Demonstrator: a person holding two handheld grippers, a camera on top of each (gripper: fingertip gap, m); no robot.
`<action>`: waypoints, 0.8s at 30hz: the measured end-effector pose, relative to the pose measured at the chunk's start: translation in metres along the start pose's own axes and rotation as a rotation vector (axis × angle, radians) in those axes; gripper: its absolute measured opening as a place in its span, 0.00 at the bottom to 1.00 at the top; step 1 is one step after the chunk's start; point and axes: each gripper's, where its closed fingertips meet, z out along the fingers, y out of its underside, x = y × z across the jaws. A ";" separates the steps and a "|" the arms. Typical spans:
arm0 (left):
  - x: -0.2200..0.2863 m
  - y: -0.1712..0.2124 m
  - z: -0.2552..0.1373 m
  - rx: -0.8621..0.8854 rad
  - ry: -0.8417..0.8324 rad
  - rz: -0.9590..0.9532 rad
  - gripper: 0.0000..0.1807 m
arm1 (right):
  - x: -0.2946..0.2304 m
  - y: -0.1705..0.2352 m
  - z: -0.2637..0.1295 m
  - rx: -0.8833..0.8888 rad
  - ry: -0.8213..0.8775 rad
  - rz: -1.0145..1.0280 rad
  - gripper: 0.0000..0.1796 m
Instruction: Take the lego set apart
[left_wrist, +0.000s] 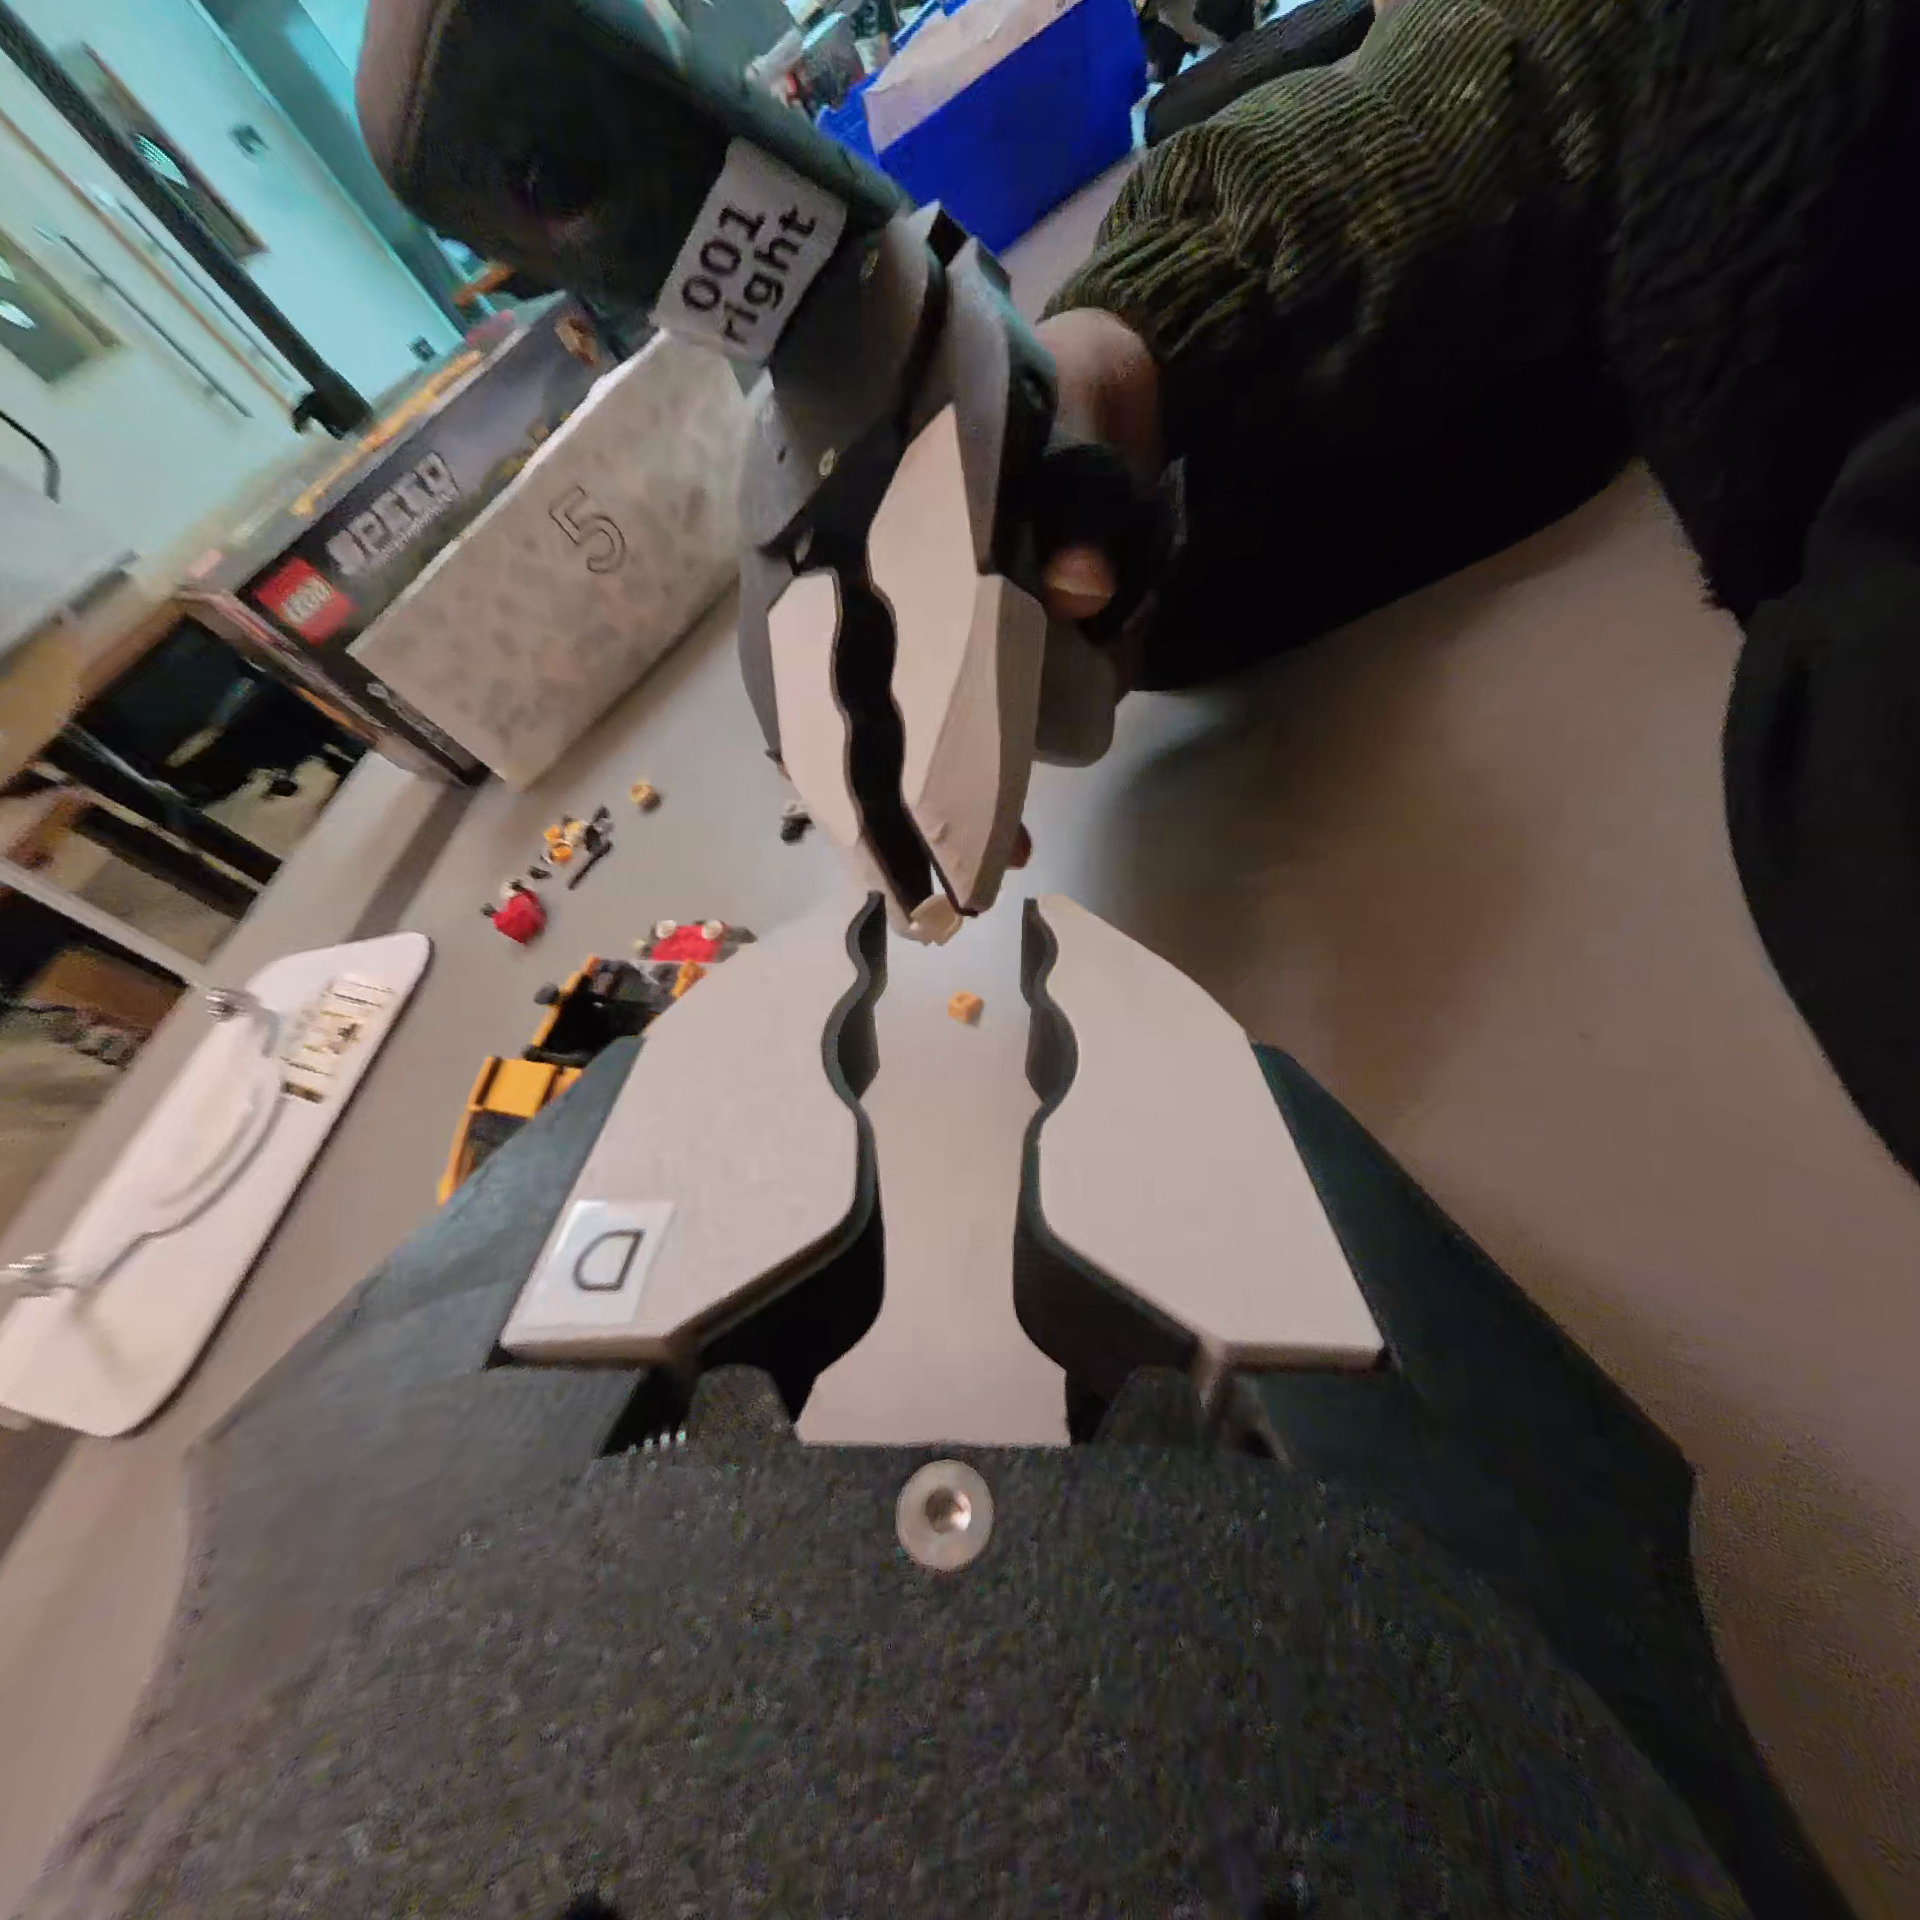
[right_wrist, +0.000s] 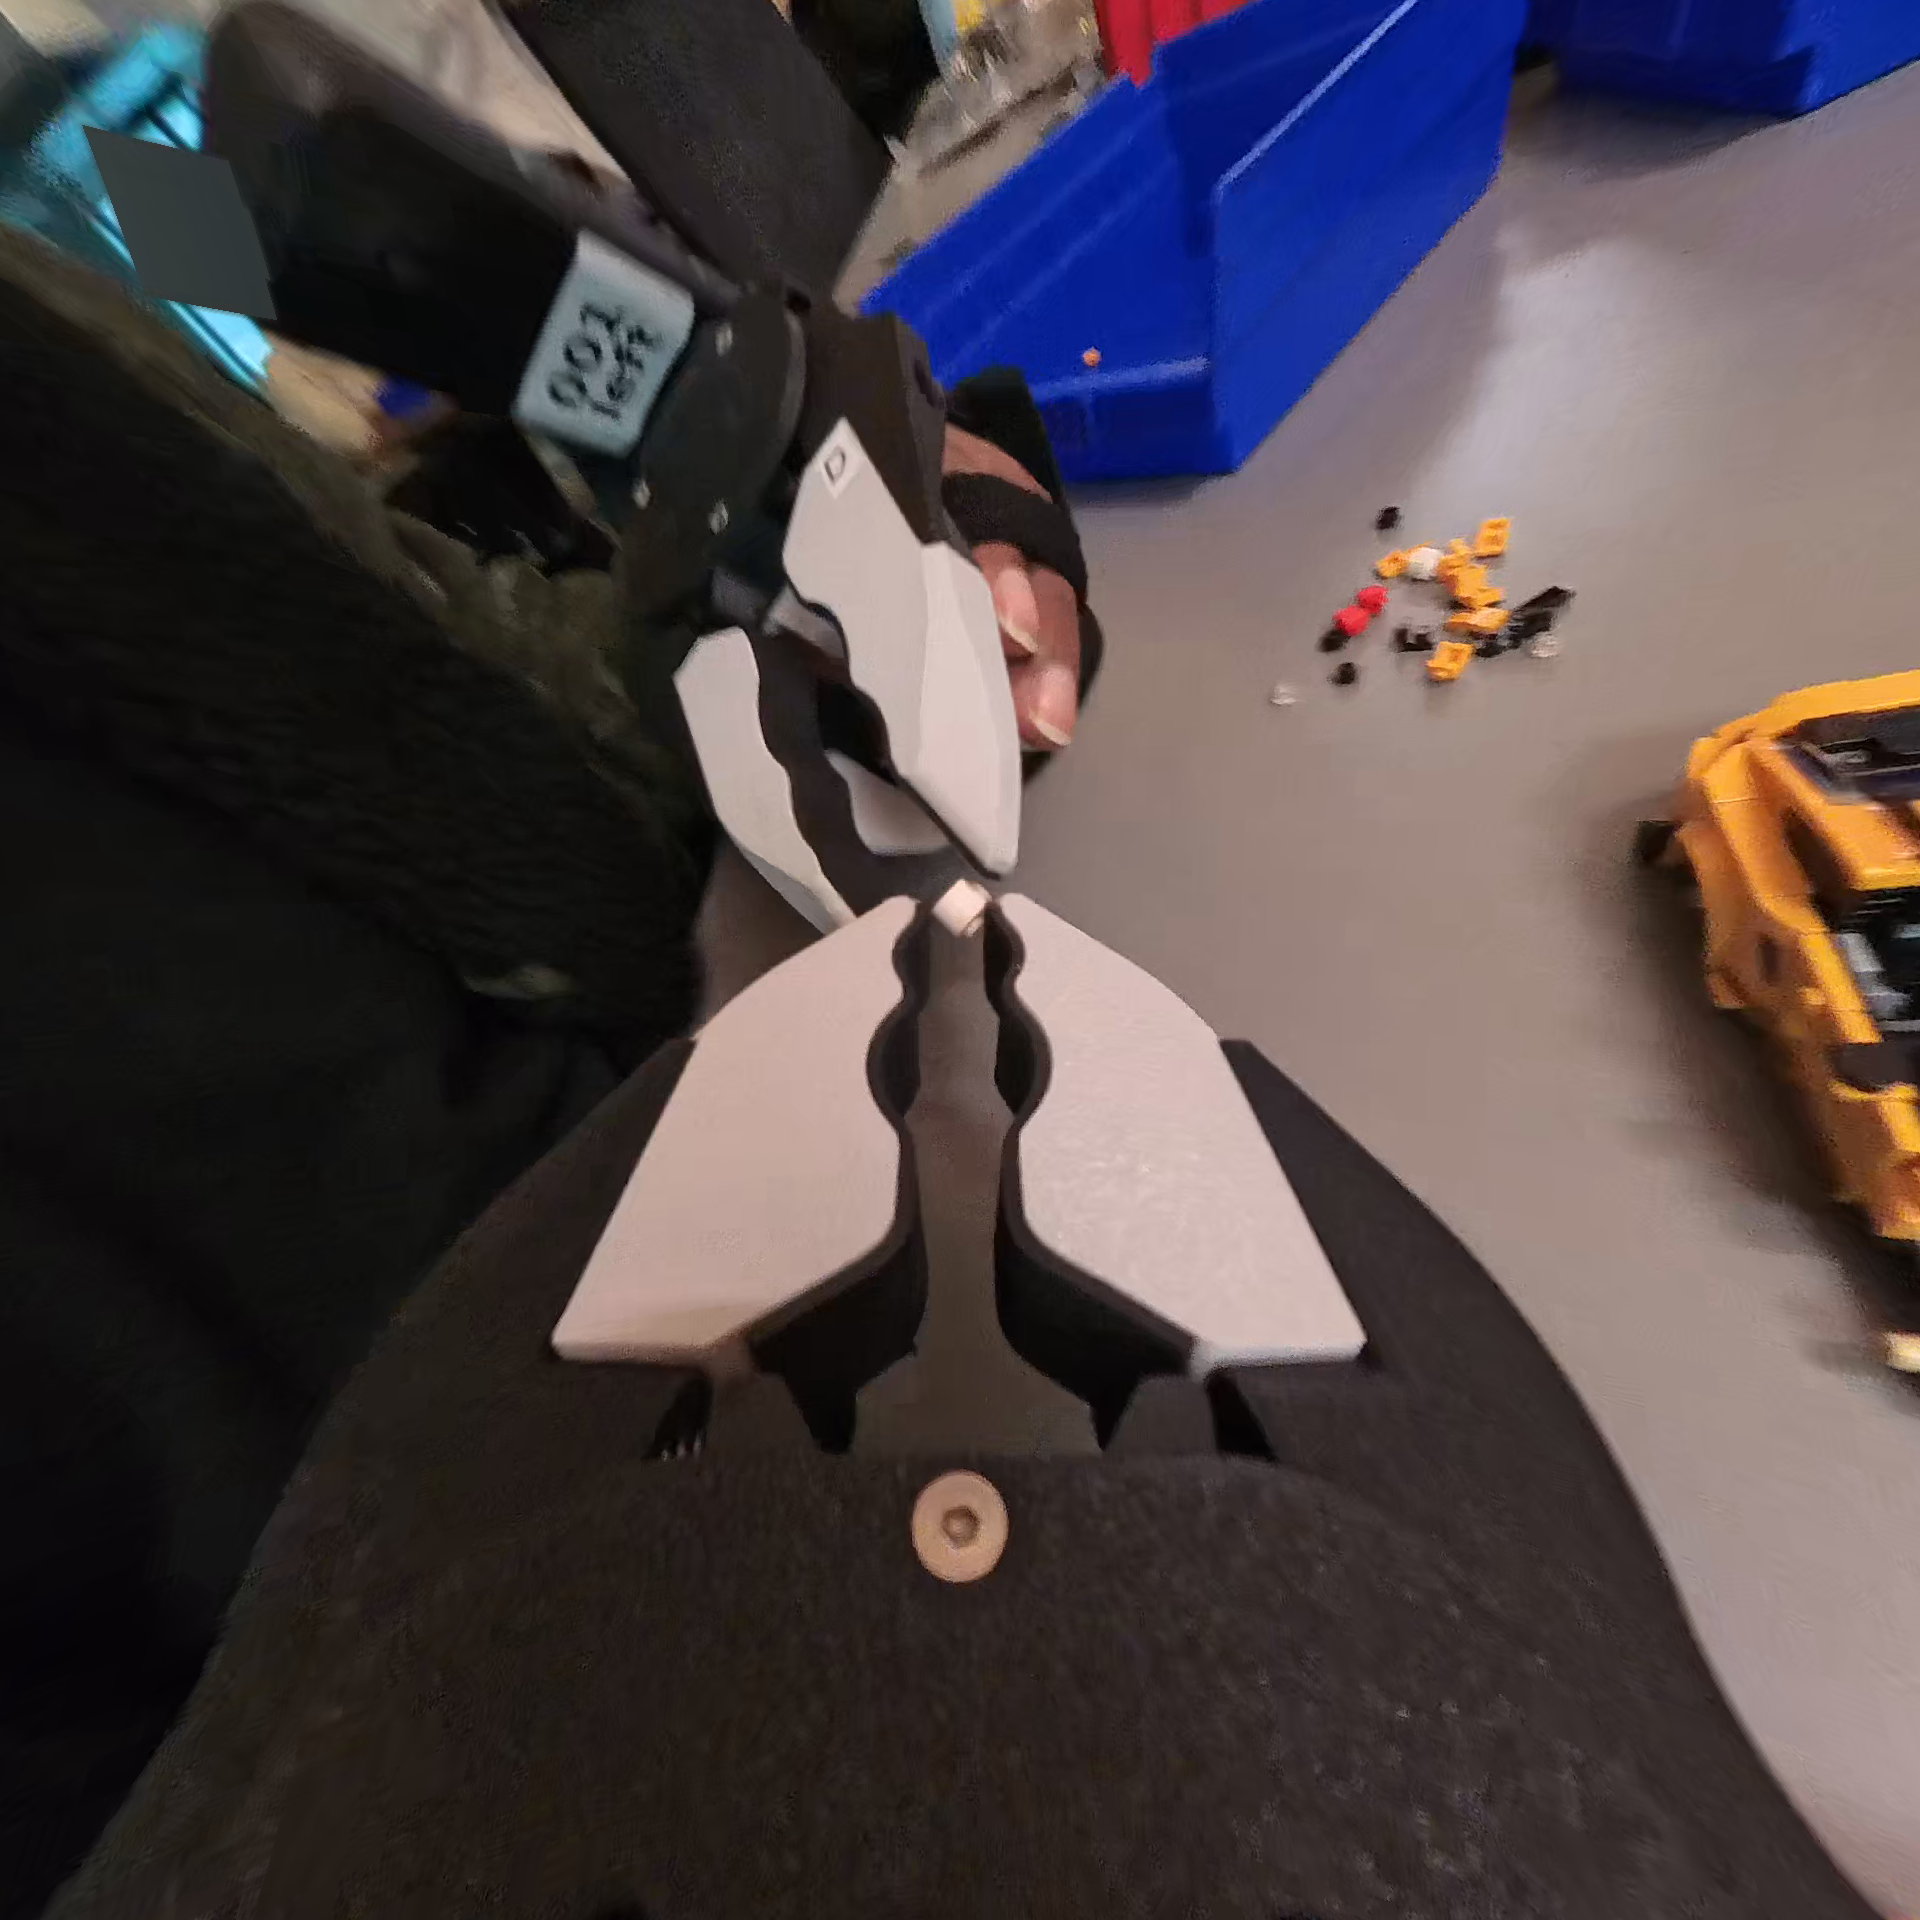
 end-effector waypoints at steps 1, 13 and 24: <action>0.000 -0.001 0.001 -0.006 -0.017 0.026 0.13 | -0.003 -0.002 0.000 0.018 -0.031 0.029 0.05; -0.064 0.054 -0.026 -0.206 -0.278 -0.154 0.05 | 0.030 0.024 -0.018 -0.174 0.178 -0.149 0.08; -0.115 0.175 -0.091 -0.615 -0.593 -0.612 0.11 | 0.039 0.086 -0.008 -0.578 0.310 -0.320 0.09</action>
